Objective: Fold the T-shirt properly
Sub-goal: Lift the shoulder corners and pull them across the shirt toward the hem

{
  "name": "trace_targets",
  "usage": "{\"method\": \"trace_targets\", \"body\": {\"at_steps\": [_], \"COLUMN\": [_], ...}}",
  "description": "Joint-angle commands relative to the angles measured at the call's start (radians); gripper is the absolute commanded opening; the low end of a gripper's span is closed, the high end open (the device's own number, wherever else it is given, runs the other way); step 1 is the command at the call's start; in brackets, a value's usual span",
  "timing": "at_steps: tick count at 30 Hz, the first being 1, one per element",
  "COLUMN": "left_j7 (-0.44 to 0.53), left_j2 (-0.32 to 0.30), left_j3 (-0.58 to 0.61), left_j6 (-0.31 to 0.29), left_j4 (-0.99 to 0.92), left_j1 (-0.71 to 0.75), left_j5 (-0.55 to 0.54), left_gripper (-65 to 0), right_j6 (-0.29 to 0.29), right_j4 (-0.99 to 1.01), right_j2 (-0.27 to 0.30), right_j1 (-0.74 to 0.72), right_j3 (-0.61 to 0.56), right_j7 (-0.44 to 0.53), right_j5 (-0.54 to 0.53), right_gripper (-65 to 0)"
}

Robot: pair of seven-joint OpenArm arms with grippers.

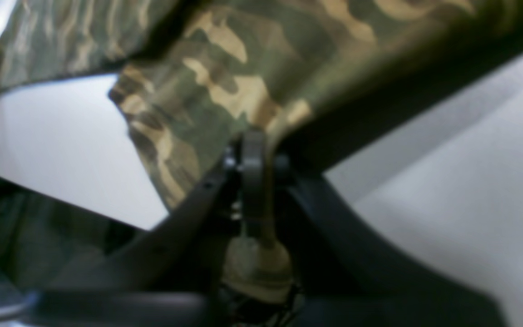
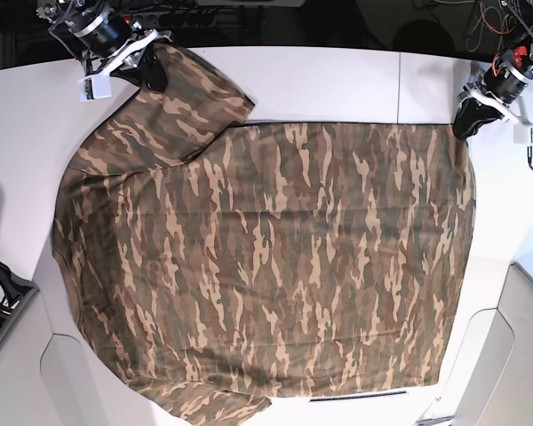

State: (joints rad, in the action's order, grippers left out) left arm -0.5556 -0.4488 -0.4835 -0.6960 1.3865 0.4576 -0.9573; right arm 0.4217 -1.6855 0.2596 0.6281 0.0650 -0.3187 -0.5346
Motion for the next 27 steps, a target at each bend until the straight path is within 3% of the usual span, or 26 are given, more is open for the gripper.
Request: {"method": "trace_targets", "body": {"at_steps": [1, 11, 22, 27], "left_j7": [0.033, 0.042, 0.036, 0.051], "left_j2": [-0.017, -0.017, -0.017, -0.017], "left_j3": [-0.006, -0.014, -0.074, -0.074], "left_j6": [-0.002, -0.002, -0.002, -0.002], "left_j4": [0.010, 0.110, 0.227, 0.227], "left_j1": [0.005, 0.009, 0.005, -0.026], "left_j5": [-0.016, -0.038, -0.038, -0.033], "left_gripper": [-65.0, -65.0, -65.0, -65.0], "right_j6": [0.012, 0.013, 0.014, 0.013], "right_j4": [-0.011, -0.077, -0.249, -0.274], "right_j2": [0.003, 0.003, 0.003, 0.004], "right_j1": [-0.003, 0.000, 0.015, -0.049], "right_j3": [0.000, 0.011, 0.104, 0.162], "right_j7": [0.008, -0.009, -0.056, -0.056], "right_j5": [0.011, 0.023, -0.008, -0.007], "right_gripper": [-65.0, -65.0, -65.0, -65.0]}}
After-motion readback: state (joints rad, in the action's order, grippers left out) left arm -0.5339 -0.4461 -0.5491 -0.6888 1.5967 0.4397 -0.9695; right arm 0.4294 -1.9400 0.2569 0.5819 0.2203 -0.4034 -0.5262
